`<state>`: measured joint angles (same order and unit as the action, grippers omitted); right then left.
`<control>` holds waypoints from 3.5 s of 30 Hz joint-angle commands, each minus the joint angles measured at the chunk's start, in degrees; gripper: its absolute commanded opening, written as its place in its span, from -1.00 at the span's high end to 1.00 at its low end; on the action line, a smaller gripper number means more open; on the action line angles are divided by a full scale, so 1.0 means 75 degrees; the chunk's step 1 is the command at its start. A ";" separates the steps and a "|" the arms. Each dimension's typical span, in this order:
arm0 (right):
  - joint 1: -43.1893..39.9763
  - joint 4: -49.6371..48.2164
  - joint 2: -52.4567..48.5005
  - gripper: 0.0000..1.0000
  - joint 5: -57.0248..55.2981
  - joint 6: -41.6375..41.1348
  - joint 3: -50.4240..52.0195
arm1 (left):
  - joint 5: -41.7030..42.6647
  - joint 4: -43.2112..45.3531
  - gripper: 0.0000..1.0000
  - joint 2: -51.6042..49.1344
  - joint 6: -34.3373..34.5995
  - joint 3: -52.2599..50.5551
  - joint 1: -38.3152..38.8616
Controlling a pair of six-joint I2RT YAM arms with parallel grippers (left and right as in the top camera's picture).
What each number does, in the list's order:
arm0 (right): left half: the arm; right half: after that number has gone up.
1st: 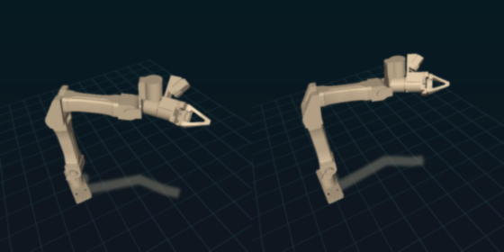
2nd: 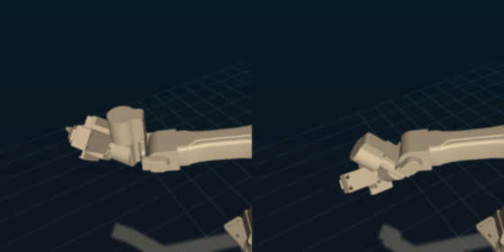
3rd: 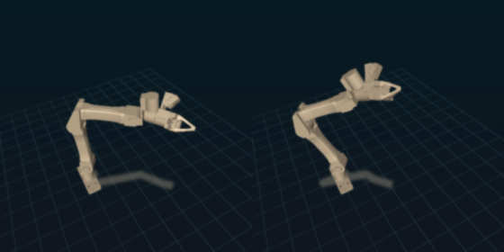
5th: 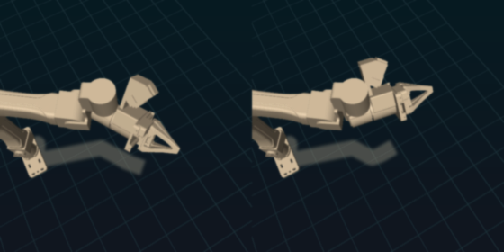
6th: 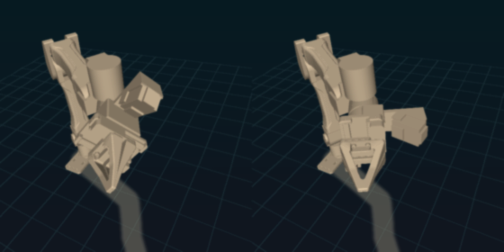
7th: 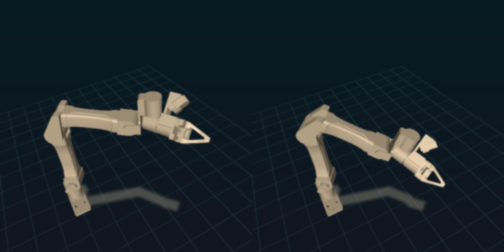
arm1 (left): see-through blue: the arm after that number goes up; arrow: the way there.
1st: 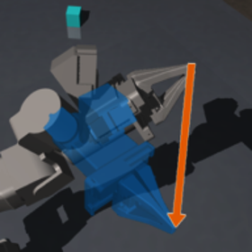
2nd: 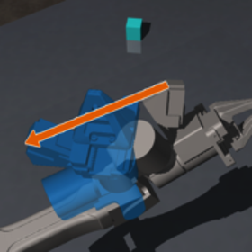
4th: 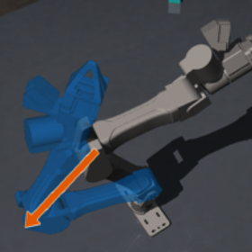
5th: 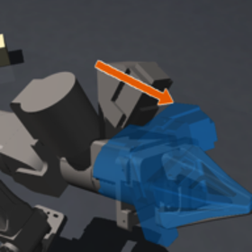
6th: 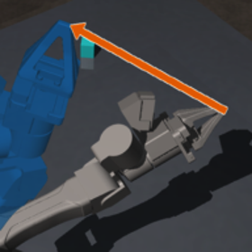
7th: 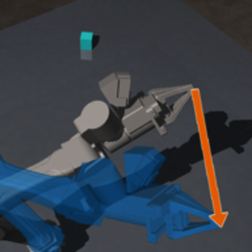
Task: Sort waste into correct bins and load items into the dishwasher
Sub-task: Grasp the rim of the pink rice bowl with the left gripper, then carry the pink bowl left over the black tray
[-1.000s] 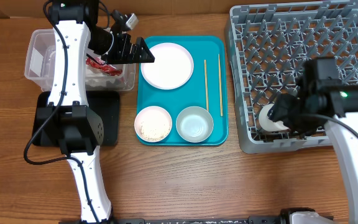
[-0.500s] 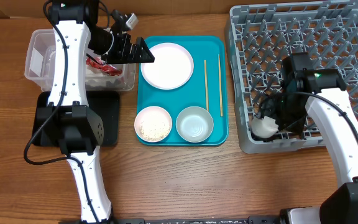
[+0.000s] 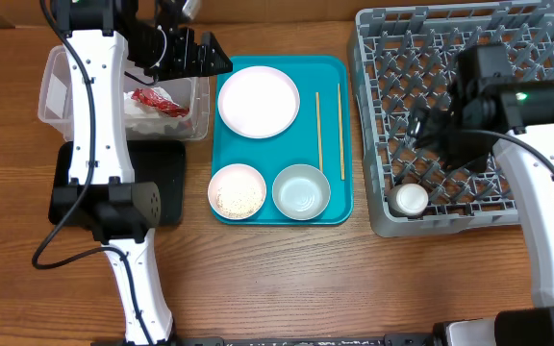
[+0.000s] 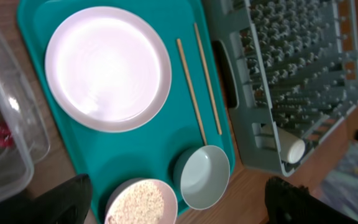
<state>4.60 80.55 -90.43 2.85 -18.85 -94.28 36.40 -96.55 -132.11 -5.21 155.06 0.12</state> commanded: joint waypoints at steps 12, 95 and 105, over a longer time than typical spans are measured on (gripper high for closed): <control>0.0017 0.0102 0.0067 -0.98 -0.0431 0.0347 -0.0463 | -0.3620 -0.0035 -0.89 0.2358 0.2378 -0.2442 0.2285; 0.0020 -0.0303 0.0067 -0.98 -0.0431 0.0350 -0.0460 | -0.2454 0.0490 0.92 0.2978 0.2183 -0.4733 0.1722; 0.0020 -0.0475 0.0067 -0.98 -0.0428 0.0350 -0.0460 | -0.0734 -0.0035 0.92 0.3888 0.0251 -0.4998 -0.0737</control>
<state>4.60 77.52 -90.39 -0.01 -16.45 -96.64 23.57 -96.53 -106.15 4.25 118.10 -1.67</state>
